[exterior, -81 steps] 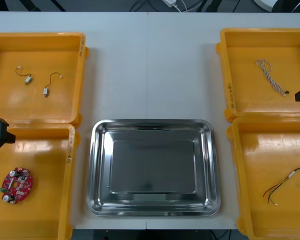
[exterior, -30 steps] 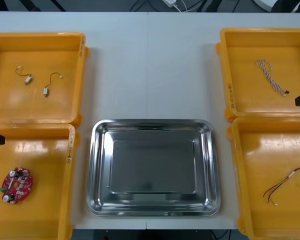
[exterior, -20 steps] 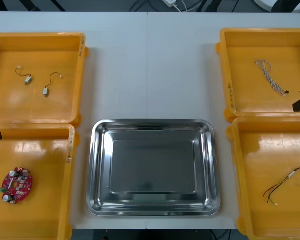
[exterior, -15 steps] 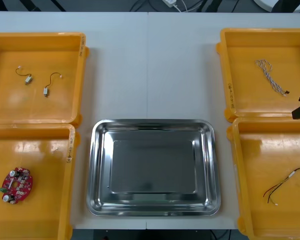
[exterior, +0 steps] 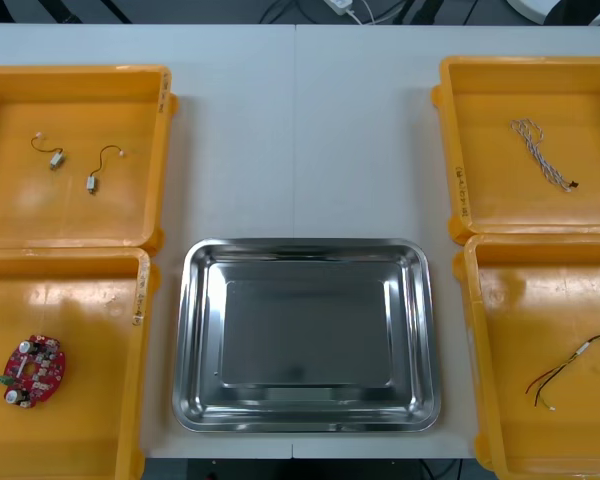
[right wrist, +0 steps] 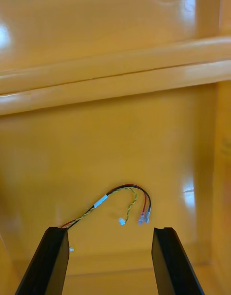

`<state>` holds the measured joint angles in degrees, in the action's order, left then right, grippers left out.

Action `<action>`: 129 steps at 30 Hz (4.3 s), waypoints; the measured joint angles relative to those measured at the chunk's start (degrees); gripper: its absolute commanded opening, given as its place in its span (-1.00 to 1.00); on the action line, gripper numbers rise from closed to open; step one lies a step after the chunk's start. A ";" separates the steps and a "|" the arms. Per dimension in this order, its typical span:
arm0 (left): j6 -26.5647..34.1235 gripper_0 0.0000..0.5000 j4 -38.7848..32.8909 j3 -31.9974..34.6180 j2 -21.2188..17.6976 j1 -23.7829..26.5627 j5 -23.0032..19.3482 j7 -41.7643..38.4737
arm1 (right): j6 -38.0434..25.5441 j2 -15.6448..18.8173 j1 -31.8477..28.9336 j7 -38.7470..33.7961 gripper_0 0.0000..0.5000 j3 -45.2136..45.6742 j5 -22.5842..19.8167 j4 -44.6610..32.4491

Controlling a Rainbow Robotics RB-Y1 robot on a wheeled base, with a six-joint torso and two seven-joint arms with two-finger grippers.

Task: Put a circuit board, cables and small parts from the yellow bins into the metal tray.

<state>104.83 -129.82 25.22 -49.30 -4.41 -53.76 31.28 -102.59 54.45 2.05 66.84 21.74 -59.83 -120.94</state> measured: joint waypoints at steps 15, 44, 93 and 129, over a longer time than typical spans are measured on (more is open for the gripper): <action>-2.36 1.00 -0.08 2.73 0.11 -5.25 -0.28 0.04 | 2.62 -1.25 -10.22 -8.22 1.00 0.72 3.75 -8.55; -8.45 1.00 1.90 3.14 5.23 -11.08 0.32 -0.74 | 1.75 -16.90 -12.84 -27.78 1.00 0.75 15.09 -11.32; -17.67 1.00 5.41 -4.54 10.79 -13.87 9.93 -0.80 | 11.91 -17.87 -8.57 -44.31 1.00 -8.28 20.98 2.49; -23.18 1.00 7.73 -8.55 12.22 -15.92 13.12 -0.79 | 14.14 -17.87 -8.07 -44.11 1.00 -11.47 21.13 5.10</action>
<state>81.65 -122.09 16.68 -37.07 -20.33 -40.64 30.49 -88.45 36.58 -6.02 22.73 10.27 -38.70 -115.84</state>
